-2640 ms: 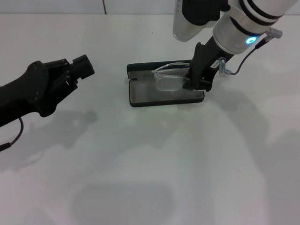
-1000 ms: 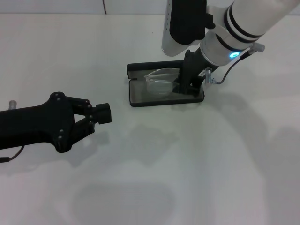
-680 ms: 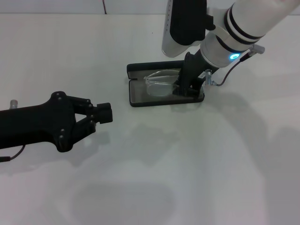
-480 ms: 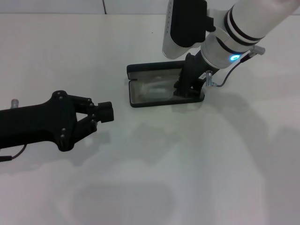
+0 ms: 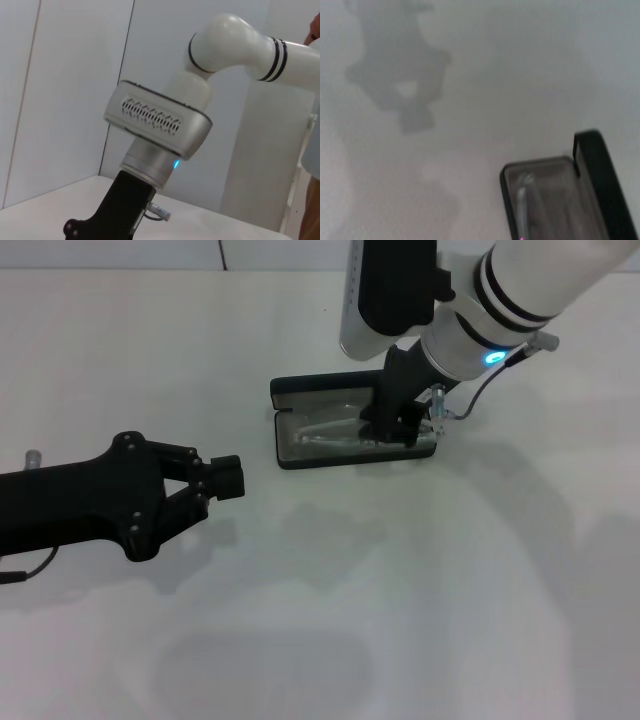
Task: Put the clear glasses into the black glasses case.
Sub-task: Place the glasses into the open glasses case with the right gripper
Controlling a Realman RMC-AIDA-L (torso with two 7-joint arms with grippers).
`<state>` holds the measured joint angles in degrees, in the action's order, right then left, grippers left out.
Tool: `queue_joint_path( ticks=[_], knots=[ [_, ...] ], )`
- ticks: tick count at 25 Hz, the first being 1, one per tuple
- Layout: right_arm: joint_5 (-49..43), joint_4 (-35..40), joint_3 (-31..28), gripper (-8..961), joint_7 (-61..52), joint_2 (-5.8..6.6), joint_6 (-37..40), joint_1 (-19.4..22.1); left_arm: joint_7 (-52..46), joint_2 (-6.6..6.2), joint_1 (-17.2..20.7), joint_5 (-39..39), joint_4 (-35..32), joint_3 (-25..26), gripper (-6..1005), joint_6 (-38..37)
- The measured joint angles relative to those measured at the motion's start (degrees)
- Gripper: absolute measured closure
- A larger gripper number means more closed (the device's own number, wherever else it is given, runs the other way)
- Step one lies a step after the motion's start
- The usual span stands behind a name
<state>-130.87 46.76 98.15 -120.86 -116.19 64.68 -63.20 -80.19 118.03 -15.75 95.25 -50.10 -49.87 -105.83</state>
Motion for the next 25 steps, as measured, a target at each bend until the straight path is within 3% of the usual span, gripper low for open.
queue_joint_path(
  ticks=[7, 25],
  knots=[
    [-2.53, 7.81, -1.71, 802, -0.37, 0.04, 0.23, 4.56, -0.05, -0.25, 0.53, -0.10, 0.00, 0.16, 916, -0.02],
    [-0.13, 7.64, -2.55, 803, -0.32, 0.00, 3.49, 7.10, -0.05, -0.34, -0.07, -0.25, 0.00, 1.44, 916, 0.01]
  ],
)
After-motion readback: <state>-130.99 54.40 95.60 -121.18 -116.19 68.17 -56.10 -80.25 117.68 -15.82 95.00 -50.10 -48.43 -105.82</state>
